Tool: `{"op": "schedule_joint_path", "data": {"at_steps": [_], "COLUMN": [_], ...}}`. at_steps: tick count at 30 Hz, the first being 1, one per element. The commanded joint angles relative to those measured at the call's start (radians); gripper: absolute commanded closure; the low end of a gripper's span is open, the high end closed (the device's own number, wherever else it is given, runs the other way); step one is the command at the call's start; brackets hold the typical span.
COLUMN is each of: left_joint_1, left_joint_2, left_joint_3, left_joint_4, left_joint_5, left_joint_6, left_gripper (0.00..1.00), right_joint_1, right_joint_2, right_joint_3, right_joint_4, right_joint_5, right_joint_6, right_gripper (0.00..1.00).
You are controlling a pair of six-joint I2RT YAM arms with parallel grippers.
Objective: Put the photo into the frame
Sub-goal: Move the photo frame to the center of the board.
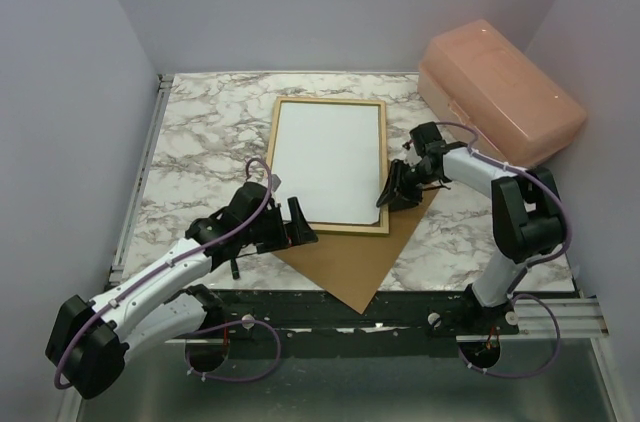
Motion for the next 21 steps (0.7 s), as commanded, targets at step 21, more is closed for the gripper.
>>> {"op": "schedule_joint_path", "data": {"at_steps": [21], "left_joint_1": [-0.039], "left_joint_2": [0.112], "left_joint_3": [-0.04], "left_joint_4": [-0.069], "left_joint_5": [-0.171], "left_joint_6": [-0.033], "left_gripper": [0.03], "right_joint_1": [0.245], "right_joint_2": [0.453], "right_joint_3": [0.621], "right_joint_4": [0.111], "right_joint_5": [-0.13], "right_joint_6": [0.185], "right_gripper": [0.31]}}
